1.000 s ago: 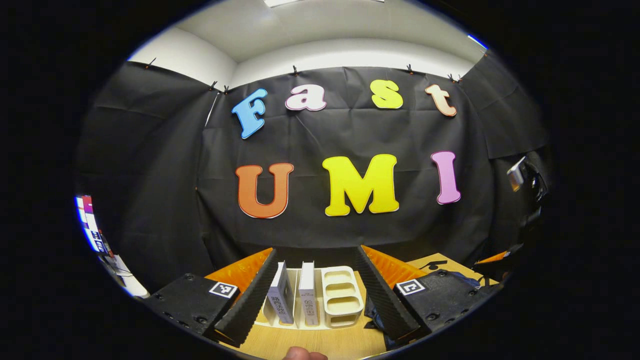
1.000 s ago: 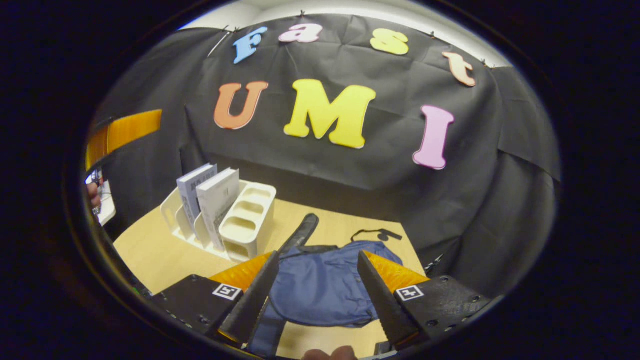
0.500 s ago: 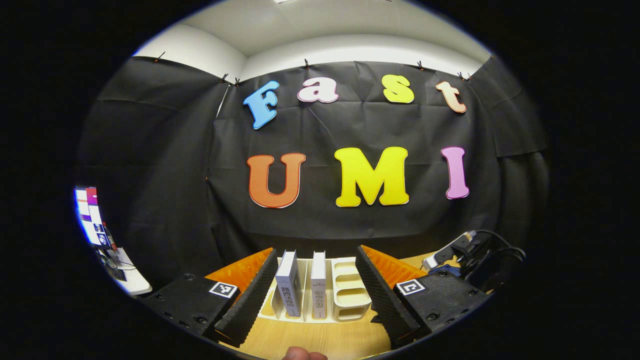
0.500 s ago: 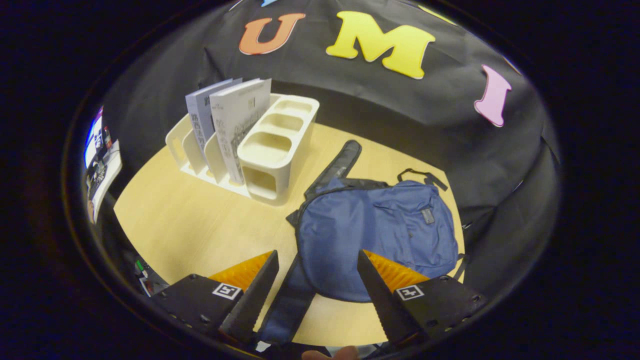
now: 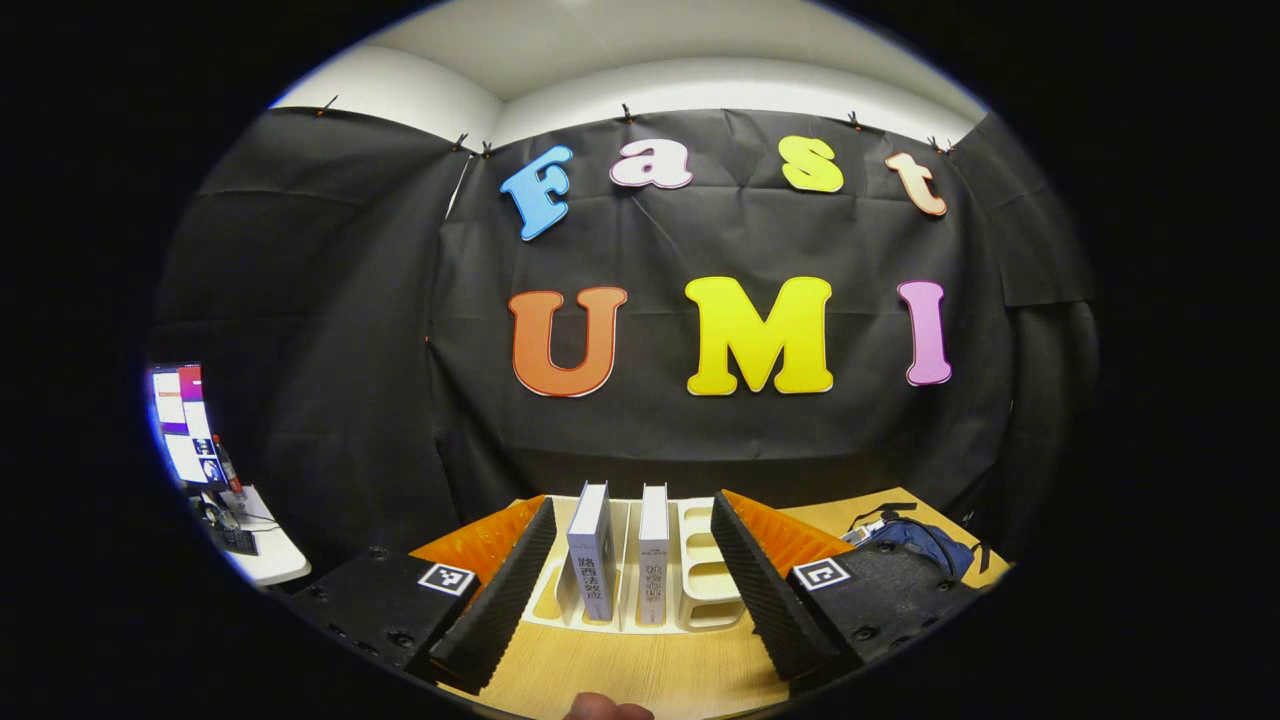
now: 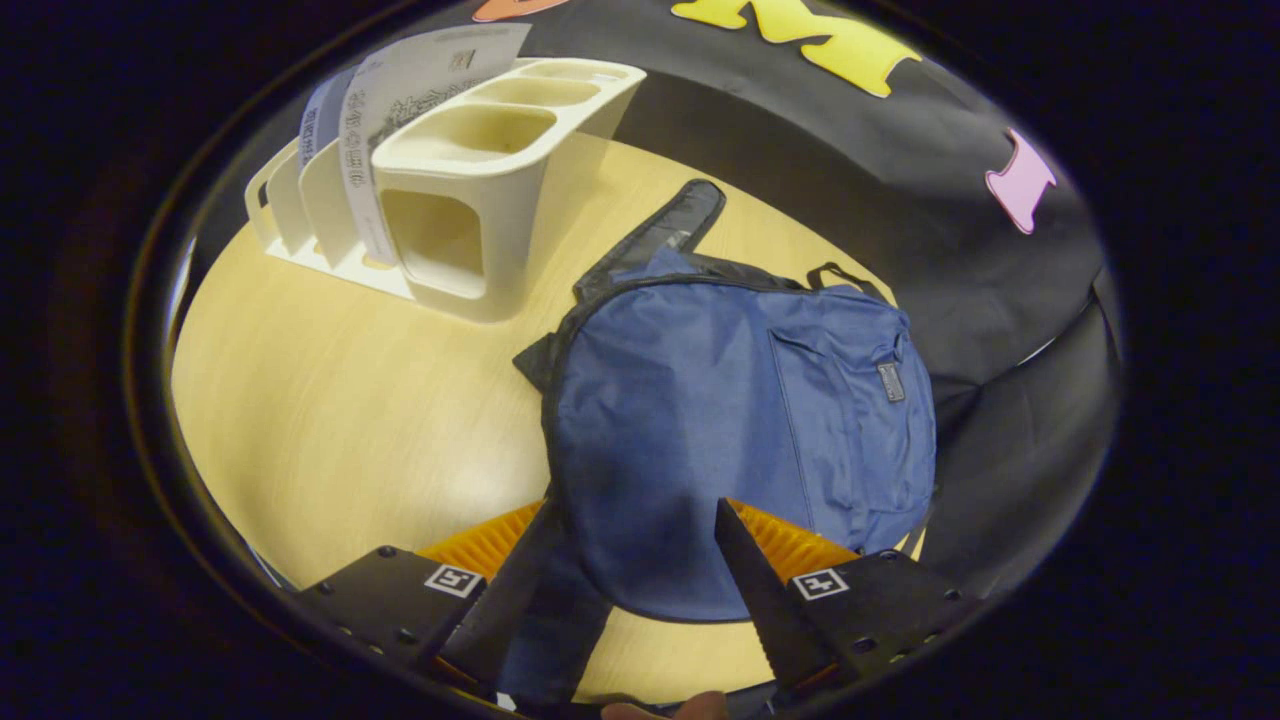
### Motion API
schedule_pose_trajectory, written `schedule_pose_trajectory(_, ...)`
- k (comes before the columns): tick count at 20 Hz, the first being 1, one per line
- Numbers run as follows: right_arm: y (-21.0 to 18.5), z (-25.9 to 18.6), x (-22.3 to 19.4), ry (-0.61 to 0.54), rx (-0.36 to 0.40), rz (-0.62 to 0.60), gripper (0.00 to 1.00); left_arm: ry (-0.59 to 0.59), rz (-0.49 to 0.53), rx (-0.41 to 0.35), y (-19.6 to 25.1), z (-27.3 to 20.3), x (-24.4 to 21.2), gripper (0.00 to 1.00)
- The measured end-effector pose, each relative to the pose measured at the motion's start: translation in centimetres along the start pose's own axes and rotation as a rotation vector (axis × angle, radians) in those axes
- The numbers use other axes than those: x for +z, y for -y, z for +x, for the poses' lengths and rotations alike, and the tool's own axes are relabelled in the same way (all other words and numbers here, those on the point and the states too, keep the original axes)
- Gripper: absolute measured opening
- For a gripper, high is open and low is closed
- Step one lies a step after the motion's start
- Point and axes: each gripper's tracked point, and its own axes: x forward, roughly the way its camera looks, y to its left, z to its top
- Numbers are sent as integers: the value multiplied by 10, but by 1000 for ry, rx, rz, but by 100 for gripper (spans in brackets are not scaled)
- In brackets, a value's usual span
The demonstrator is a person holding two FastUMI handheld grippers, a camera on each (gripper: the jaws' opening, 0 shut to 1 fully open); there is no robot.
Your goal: Open the schoolbag, grab two books from the bookshelf and put them into the schoolbag.
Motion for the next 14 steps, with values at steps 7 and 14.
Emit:
schedule_pose_trajectory(7, 5, 24, 9, -28, -27, 31, 89, -20, 5, 7, -3, 2, -6, 99)
schedule_pose_trajectory(14, 4, 21, 15, -39, 66, 30, 22, -15, -15, 7, -2, 7, -5, 99)
